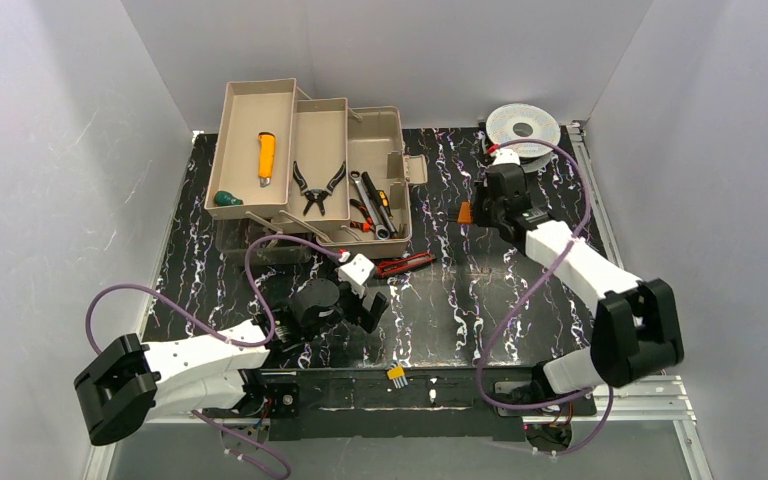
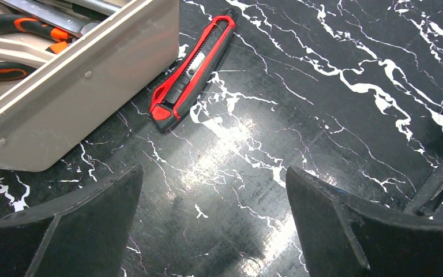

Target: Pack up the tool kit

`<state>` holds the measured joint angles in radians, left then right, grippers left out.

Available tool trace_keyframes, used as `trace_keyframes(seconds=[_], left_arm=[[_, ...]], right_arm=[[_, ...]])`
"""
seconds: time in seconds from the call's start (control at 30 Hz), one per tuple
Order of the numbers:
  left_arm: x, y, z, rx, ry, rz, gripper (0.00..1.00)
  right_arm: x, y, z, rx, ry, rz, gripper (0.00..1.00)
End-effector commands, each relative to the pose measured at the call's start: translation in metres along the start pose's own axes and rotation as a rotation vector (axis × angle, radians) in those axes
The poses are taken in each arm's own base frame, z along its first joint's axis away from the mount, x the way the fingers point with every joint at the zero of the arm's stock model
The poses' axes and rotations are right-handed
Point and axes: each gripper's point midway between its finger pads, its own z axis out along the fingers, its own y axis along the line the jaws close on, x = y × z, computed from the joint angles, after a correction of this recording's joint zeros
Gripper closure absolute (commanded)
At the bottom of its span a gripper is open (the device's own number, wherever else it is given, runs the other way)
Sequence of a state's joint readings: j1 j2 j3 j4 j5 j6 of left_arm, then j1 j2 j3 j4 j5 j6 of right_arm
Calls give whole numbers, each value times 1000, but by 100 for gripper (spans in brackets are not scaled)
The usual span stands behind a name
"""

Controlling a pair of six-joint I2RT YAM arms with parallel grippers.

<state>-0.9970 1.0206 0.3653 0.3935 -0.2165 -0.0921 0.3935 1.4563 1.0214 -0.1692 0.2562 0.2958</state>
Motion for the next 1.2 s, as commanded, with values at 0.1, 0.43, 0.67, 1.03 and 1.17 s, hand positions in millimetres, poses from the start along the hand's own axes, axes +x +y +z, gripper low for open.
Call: trace_keyframes(seconds=[0.1,0.43,0.67,1.03,1.17], left_arm=[[-2,0,-4,-3,-6,-14,6],[-3,1,-5,-4,-8,-14,7],[-16,5,-18,-24,-59,-84,7],[-151,67,-171,-260,-239,-297,2],[-164,78,-200,-303,-187,-237,2]], right_arm=[[-20,21,-46,-147,-88,60,99],[-25,30,-66,-209,-104,90,99],[-54,82,-85,-468,-118,96,99],[-125,231,-88,-693,-167,19,99],[-145,270,-60,-698,-221,79,99]])
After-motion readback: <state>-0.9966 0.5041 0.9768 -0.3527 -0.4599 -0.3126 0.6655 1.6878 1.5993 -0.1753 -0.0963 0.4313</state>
